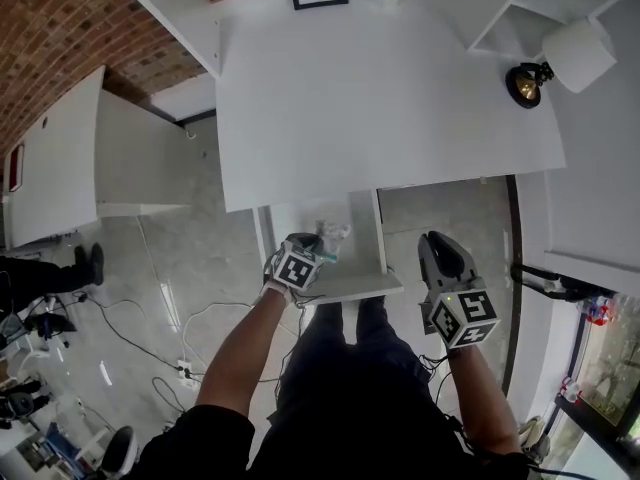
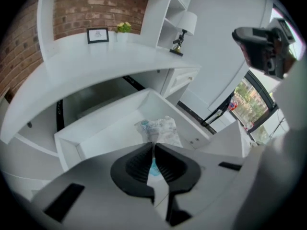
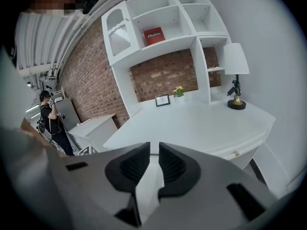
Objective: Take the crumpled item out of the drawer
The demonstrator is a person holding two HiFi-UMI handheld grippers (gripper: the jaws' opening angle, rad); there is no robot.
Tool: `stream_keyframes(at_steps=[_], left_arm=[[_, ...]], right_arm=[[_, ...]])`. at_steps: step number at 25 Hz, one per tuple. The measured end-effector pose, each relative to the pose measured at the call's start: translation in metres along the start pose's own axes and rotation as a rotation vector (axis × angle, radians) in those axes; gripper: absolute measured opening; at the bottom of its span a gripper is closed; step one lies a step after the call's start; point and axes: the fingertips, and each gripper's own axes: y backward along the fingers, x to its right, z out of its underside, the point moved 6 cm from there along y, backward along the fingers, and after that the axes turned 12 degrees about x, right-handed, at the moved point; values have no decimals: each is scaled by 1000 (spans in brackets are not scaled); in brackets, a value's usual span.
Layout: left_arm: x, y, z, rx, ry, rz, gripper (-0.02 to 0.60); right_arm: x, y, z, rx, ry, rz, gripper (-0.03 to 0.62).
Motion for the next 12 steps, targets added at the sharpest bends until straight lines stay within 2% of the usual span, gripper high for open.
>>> stream_keyframes(at_steps=[6,12], left_arm=[[-3,60,-49,162,37,-55,26],[-5,95,-89,240,26,-80,25]], right_arm=[[-10,6,-17,36,17,-27,49],[-29,7,-43,81,52,-68,46]])
